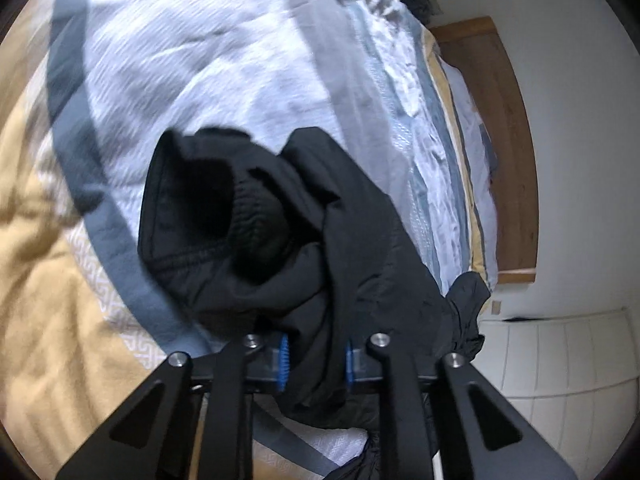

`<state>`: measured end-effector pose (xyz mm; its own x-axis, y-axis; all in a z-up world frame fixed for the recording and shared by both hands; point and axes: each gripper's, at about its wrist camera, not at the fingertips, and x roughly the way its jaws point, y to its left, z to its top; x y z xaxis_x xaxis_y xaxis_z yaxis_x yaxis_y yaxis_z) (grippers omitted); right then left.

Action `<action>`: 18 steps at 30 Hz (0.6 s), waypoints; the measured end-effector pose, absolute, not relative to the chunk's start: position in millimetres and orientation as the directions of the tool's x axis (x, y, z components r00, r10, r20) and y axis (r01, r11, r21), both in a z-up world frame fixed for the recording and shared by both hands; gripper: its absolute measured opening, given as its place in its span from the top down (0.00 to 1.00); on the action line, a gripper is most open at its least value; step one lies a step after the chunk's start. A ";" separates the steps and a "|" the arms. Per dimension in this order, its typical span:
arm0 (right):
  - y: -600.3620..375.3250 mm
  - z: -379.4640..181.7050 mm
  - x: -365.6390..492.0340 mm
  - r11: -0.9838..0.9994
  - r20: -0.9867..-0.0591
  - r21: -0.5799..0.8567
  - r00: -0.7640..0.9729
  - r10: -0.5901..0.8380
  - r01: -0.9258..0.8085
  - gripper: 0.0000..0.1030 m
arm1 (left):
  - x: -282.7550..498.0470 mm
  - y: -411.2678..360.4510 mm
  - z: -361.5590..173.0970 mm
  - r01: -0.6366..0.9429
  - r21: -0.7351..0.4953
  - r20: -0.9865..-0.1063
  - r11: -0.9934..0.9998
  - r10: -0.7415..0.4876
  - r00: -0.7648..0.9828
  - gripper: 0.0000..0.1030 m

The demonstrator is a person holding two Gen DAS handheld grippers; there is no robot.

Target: Fold large clothes

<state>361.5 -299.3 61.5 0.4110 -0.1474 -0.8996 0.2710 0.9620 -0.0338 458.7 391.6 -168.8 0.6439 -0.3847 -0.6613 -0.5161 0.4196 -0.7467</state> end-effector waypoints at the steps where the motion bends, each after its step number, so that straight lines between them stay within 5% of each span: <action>1: -299.3 63.8 361.6 0.961 -0.898 -0.031 0.415 -0.147 0.273 0.37 | 460.1 391.3 -166.0 -0.513 -0.748 -0.660 0.422 -0.384 0.646 0.84; 18: -330.8 62.9 358.5 0.957 -0.884 0.027 0.454 -0.112 0.288 0.37 | 490.8 299.4 -18.9 -0.203 -0.685 -0.601 0.700 -0.385 0.700 0.89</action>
<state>358.5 -330.8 62.9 0.4539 -0.1117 -0.8840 0.2884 0.9571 0.0271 490.8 299.4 -18.9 0.7003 -0.3850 -0.6011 -0.2034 0.6996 -0.6850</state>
